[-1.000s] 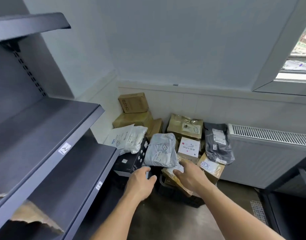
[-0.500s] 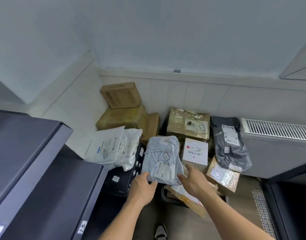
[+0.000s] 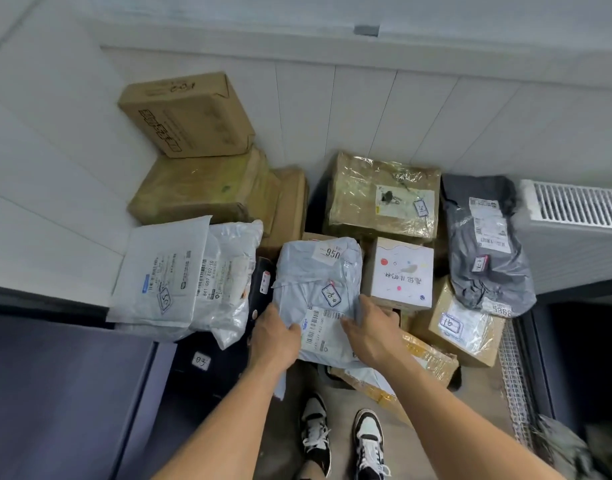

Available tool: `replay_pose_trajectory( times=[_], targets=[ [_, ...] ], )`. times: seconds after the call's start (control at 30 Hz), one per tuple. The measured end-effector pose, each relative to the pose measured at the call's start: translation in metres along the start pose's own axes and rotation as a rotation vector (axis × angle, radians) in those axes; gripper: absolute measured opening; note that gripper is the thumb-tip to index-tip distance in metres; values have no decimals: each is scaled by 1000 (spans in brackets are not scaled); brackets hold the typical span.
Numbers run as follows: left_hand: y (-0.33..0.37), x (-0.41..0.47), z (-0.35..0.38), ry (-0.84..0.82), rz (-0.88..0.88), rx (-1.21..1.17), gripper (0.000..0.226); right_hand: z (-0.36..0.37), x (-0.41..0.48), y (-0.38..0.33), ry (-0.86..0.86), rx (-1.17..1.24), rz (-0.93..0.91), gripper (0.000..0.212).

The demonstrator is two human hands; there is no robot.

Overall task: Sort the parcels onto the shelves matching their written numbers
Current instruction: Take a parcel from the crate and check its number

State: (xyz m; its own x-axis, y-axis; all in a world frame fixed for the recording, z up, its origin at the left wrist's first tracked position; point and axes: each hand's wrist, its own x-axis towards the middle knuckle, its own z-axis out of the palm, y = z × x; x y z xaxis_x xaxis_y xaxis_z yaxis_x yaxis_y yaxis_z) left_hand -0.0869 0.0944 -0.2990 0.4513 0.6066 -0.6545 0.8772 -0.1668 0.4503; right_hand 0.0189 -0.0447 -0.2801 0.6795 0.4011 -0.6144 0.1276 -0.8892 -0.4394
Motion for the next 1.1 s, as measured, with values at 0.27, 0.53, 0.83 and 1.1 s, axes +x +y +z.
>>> replay_pose_trajectory(
  times=[0.27,0.53,0.83,1.1],
  targets=[
    [2,1,4,4,-74,-66,32,5,12,0,-65,11,72,21],
    [22,-41,-12,139,-42,-283,40,-24,-13,-5,-59,257,10,18],
    [77,-128,-46,339,120,-475,45,-110,-97,-23,-67,660,-198,27],
    [140,-228,-76,530,377,-514,32,-190,-163,-20,-132,1027,-388,55]
  ],
)
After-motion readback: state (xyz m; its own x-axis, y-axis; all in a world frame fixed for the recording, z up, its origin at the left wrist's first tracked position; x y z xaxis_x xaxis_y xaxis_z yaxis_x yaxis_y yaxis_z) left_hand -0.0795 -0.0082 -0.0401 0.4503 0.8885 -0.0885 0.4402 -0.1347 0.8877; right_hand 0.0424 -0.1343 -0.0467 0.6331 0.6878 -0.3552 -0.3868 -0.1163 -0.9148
